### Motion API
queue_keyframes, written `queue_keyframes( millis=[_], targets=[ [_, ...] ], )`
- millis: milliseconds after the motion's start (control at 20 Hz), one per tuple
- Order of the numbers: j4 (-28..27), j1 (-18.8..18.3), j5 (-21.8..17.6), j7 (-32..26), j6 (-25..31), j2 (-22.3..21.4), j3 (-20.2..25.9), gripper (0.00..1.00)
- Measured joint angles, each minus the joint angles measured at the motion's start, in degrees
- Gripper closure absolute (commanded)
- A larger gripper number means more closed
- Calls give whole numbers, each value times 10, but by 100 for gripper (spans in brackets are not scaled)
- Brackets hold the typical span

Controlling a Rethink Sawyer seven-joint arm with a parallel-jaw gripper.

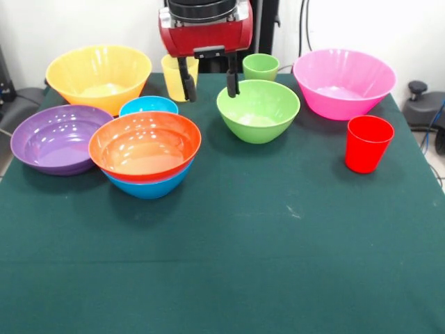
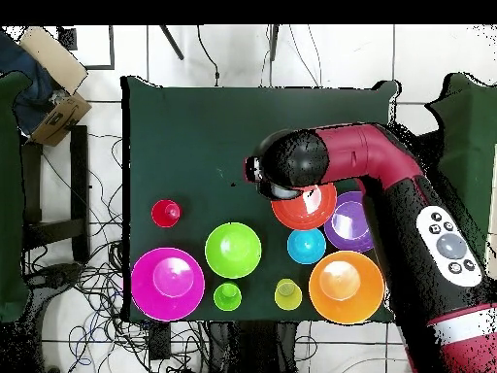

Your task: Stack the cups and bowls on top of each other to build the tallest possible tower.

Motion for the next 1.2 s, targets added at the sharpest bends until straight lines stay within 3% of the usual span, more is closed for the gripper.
queue_keyframes(
  millis=[650,1200],
  targets=[
    [20,15,-30,0,-72,24,-4,0],
    [26,20,-32,0,-76,35,-6,0]
  ],
)
